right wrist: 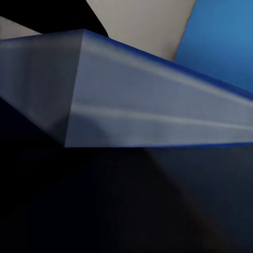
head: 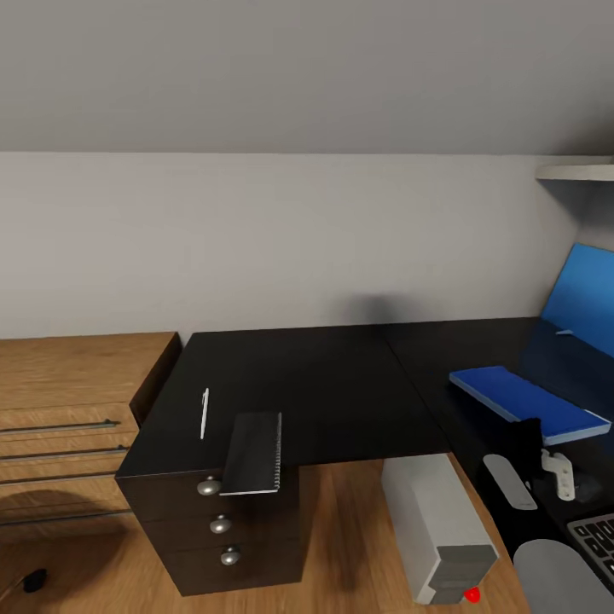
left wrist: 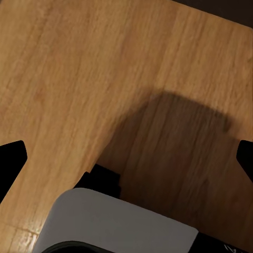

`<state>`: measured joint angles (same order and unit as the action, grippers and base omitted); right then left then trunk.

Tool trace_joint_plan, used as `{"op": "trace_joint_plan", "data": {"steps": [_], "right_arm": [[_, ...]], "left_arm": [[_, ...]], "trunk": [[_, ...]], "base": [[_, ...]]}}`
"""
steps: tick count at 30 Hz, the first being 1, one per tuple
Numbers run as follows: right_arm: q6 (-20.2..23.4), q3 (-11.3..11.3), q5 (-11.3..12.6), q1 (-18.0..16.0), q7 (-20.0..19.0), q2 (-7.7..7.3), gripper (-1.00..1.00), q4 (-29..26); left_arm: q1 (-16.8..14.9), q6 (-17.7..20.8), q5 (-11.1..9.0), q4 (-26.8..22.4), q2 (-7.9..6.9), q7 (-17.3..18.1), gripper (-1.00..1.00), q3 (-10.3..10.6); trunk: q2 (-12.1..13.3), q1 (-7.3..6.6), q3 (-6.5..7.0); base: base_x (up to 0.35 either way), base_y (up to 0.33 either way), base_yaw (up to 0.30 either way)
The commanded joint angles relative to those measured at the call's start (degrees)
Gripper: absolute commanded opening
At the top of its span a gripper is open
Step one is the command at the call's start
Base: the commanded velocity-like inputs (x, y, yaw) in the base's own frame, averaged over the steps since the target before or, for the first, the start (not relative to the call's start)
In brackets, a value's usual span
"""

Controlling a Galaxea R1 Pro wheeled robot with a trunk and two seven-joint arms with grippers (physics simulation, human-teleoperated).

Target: In the bedroom, organize the workspace by keeping the computer under the desk, ensuring the monitor is on the desk, placing the keyboard on the desk next to the monitor, placing the mouse on the desk next to the keyboard, moving the folder from the swivel chair onto the desk next to the mouse, stacking the notebook on top of the folder with the pen on top of the notebook, and positioning the swivel chair next to the desk.

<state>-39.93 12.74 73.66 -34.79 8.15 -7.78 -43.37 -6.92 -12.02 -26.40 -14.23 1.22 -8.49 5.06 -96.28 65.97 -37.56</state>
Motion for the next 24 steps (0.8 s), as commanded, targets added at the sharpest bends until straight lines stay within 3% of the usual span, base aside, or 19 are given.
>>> {"op": "trace_joint_plan", "data": {"steps": [1,10,24], "right_arm": [[-0.5,0.18,2.48,-0.01,0.28,0.0,-1.0,2.98],[-0.5,0.33,2.63,-0.01,0.23,0.21,-1.0,1.27],[-0.58,0.35,2.58,-0.01,0.2,0.22,-1.0,0.42]], "left_arm": [[-0.02,-0.2,-0.32,-0.01,-0.01,-0.39,1.0,0.48],[-0.02,-0.12,-0.3,0.05,0.21,-0.35,1.0,0.52],[-0.02,-0.19,-0.23,0.08,0.11,-0.3,1.0,0.57]], "trunk": [[-0.02,0.0,-0.06],[-0.02,0.0,-0.06],[-0.02,0.0,-0.06]], "base": [[0.0,0.0,0.0],[0.002,0.0,0.0],[0.135,0.017,-0.012]]}}
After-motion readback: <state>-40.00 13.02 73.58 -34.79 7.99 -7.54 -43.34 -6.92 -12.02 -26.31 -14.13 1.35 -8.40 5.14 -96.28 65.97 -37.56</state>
